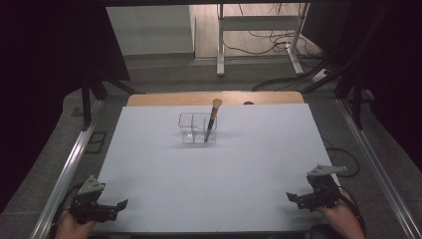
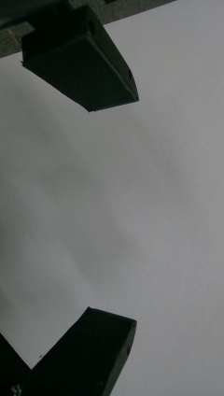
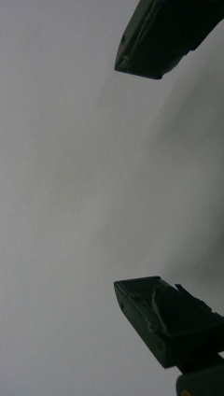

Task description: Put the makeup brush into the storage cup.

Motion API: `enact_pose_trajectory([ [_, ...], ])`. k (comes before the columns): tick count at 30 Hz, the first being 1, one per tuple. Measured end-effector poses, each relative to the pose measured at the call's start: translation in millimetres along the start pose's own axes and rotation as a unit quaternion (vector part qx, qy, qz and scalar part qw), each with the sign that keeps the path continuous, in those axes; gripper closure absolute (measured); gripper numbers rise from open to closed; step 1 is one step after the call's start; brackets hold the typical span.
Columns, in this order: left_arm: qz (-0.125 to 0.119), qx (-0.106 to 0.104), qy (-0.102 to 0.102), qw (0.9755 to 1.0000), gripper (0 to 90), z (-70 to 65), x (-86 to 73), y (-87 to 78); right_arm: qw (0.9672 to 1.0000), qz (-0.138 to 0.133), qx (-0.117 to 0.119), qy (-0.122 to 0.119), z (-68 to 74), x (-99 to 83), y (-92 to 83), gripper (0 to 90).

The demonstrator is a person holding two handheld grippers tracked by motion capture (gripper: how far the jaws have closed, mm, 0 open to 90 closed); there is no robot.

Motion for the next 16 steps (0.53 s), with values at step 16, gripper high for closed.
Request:
enact_pose_trajectory([
  [16, 0.025, -0.003, 0.0, 0.9997, 0.0, -1.2, -2.7, 4.7, 1.0, 0.003, -0.002, 0.0, -0.3, -0.1, 0.6, 0.0],
])
Point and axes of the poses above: each handheld gripper's, and its own axes: y roughly forward along the jaws, x roughly out of its top, z roughly to its left, the point moved 2 cm from there along y, roughly forward along the jaws, and after that the axes turned 13 degrees about y, right-handed, at the moved point
